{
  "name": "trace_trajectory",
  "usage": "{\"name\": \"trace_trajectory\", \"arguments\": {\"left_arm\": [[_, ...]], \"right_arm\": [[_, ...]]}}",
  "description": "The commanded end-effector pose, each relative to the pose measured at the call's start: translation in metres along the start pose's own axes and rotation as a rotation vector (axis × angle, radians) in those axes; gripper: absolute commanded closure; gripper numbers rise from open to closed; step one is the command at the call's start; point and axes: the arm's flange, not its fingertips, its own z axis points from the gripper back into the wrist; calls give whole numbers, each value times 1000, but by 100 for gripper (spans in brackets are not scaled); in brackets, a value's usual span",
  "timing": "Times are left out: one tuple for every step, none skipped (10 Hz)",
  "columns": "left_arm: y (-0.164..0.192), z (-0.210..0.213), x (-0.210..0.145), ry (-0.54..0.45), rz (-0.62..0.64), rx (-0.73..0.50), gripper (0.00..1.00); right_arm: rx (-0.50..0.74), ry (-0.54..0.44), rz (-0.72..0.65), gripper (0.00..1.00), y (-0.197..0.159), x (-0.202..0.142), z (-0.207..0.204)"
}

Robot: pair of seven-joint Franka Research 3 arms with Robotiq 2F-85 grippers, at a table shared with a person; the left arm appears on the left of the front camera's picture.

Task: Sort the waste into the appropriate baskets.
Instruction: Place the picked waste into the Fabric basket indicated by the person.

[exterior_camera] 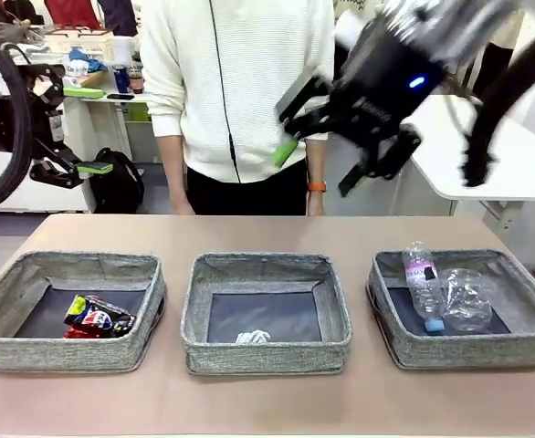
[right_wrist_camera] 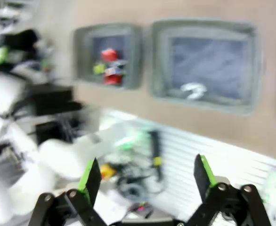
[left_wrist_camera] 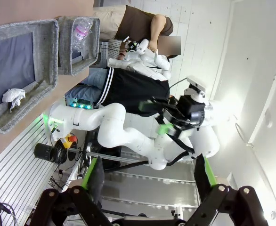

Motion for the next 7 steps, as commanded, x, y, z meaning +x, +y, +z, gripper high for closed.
{"name": "trace_trajectory", "arguments": {"left_arm": [[-2, 1, 0, -4, -5, -11, 0], [-2, 1, 0, -4, -5, -11, 0], [-2, 1, 0, -4, -5, -11, 0], [-2, 1, 0, -4, -5, -11, 0], [-2, 1, 0, -4, -5, -11, 0], [-2, 1, 0, -4, -5, -11, 0], [-2, 1, 0, -4, -5, -11, 0]], "right_arm": [[376, 60, -59, 0, -67, -15, 6], [537, 25, -117, 0, -89, -22, 15], [644, 28, -102, 0, -103, -32, 20], [728, -6, -137, 0, -119, -36, 25], [744, -19, -208, 0, -125, -34, 25], [637, 5, -115, 0, -105, -28, 34], [637, 5, -115, 0, -105, -28, 34]]}}
